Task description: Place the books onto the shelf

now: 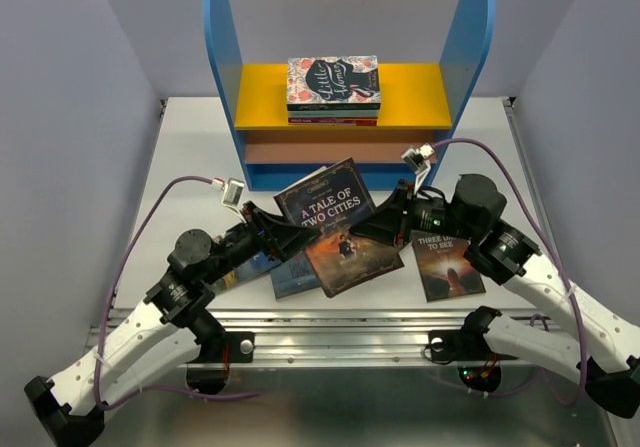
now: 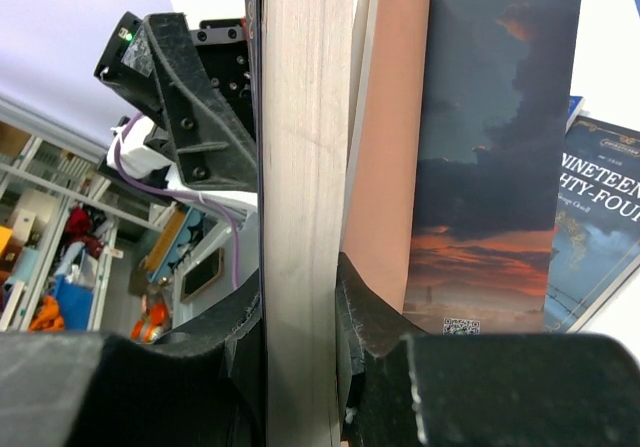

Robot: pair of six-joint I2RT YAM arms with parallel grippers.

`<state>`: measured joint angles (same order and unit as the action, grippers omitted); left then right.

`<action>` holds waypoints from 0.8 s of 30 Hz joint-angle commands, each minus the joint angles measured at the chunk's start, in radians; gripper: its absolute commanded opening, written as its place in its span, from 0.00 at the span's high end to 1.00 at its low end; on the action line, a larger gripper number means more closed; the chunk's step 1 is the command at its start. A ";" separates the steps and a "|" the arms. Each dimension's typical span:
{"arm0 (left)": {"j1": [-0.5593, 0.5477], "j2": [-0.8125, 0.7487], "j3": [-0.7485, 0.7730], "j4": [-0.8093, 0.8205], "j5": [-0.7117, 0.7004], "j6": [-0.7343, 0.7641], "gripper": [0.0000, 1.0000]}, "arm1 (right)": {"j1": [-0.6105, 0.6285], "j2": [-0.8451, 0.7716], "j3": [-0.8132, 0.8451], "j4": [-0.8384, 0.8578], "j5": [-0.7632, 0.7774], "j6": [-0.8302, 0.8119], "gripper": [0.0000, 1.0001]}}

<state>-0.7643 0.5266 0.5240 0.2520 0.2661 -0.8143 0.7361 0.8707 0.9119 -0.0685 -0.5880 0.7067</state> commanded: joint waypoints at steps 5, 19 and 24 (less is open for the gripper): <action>-0.004 -0.005 0.013 0.156 0.053 0.015 0.39 | 0.005 -0.007 0.045 0.239 -0.081 0.030 0.99; -0.044 -0.051 0.062 0.118 -0.101 0.058 1.00 | 0.005 0.030 0.105 0.074 0.086 -0.081 0.66; -0.046 -0.080 0.181 -0.040 -0.247 0.128 1.00 | 0.005 -0.041 0.117 -0.135 0.429 -0.127 0.00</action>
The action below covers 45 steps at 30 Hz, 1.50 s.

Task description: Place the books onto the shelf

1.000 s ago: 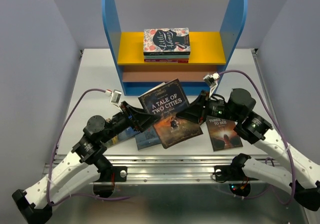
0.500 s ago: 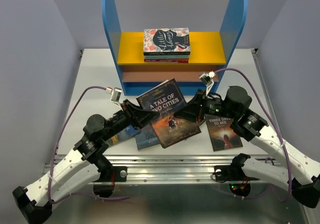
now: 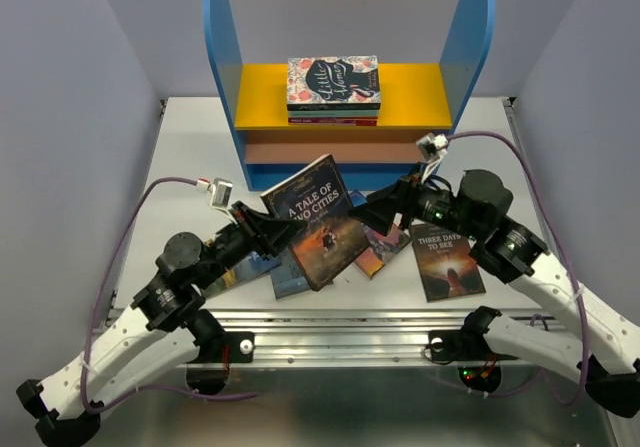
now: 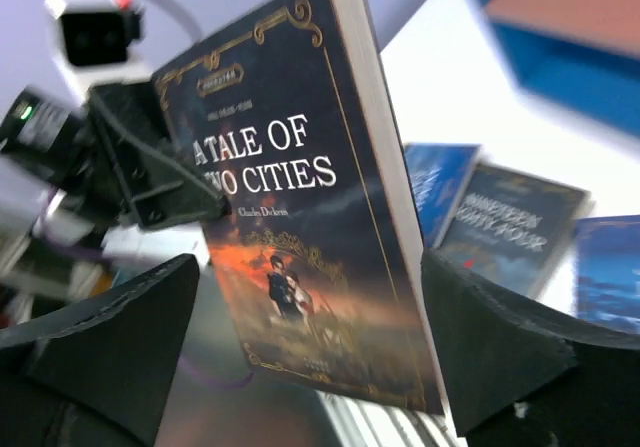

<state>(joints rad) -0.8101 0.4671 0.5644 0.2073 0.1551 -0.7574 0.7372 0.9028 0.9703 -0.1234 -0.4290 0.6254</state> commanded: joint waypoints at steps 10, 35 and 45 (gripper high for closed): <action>0.000 0.179 0.495 -0.132 -0.328 0.281 1.00 | 0.004 -0.231 0.073 -0.245 0.593 -0.073 0.00; 0.005 0.723 1.198 0.151 -0.743 1.159 1.00 | 0.004 -0.263 0.102 -0.300 0.676 -0.130 0.00; 0.144 0.860 1.230 0.172 -0.721 1.144 1.00 | 0.004 -0.266 0.097 -0.303 0.687 -0.125 0.00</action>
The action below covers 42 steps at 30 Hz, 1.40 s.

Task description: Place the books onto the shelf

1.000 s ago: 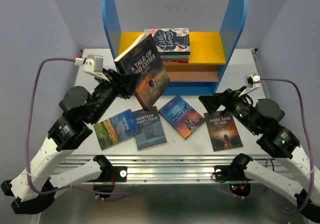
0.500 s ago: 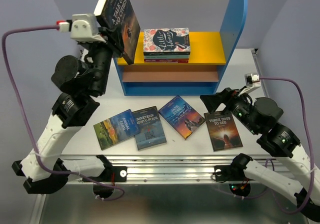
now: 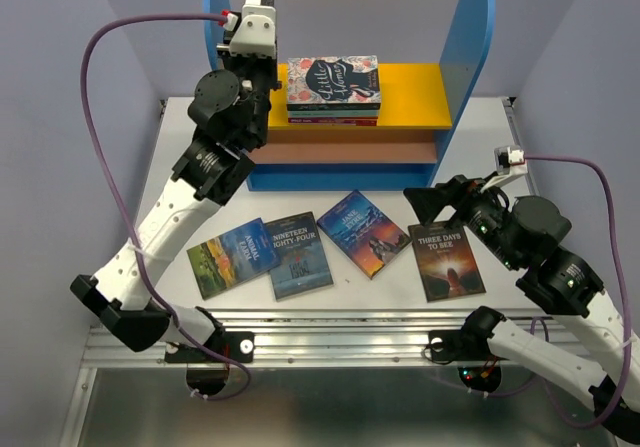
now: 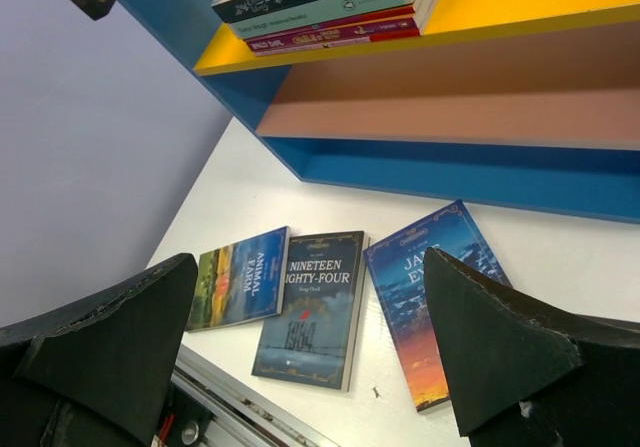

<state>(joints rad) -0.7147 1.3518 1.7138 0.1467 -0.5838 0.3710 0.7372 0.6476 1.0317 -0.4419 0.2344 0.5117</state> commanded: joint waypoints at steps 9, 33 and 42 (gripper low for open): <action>0.192 0.009 -0.014 0.271 0.130 -0.122 1.00 | 0.004 -0.008 0.033 0.005 0.046 -0.001 0.00; 0.288 0.032 -0.226 0.315 0.207 -0.303 1.00 | 0.004 0.017 0.045 -0.011 0.059 -0.002 0.00; 0.307 0.047 -0.238 0.289 0.216 -0.323 1.00 | 0.004 0.012 0.033 -0.011 0.062 -0.001 0.00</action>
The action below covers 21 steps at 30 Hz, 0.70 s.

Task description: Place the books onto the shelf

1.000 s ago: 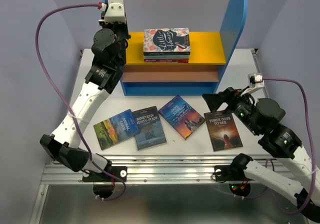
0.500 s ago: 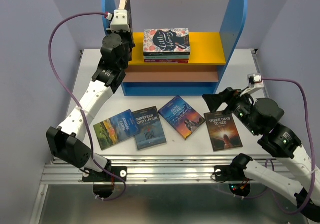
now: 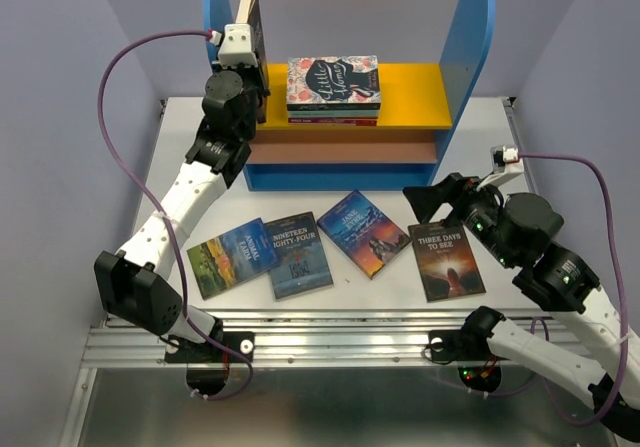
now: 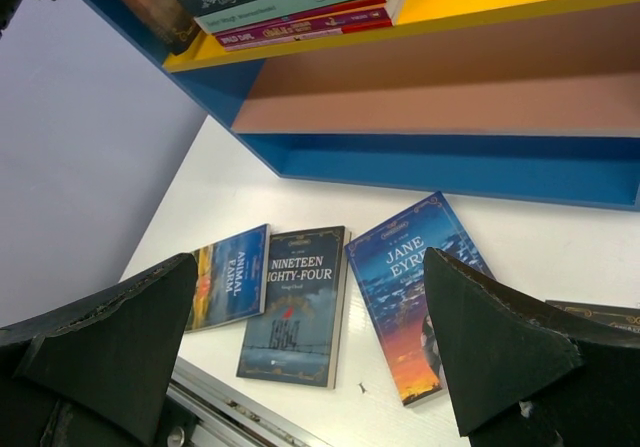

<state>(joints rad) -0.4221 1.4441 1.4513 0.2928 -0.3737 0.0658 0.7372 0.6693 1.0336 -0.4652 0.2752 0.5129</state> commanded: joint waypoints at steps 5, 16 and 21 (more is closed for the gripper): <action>0.014 -0.045 0.004 0.153 -0.002 -0.008 1.00 | 0.004 -0.016 0.029 0.014 0.030 -0.005 0.00; 0.025 -0.016 -0.049 0.172 -0.042 0.002 0.97 | 0.004 -0.037 0.025 0.013 0.042 -0.002 0.00; 0.029 -0.019 -0.049 0.160 -0.050 -0.003 0.80 | 0.004 -0.040 0.034 -0.012 0.059 -0.001 0.00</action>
<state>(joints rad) -0.4015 1.4445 1.4002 0.3698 -0.4019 0.0700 0.7372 0.6376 1.0336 -0.4660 0.2955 0.5129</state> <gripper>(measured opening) 0.349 0.998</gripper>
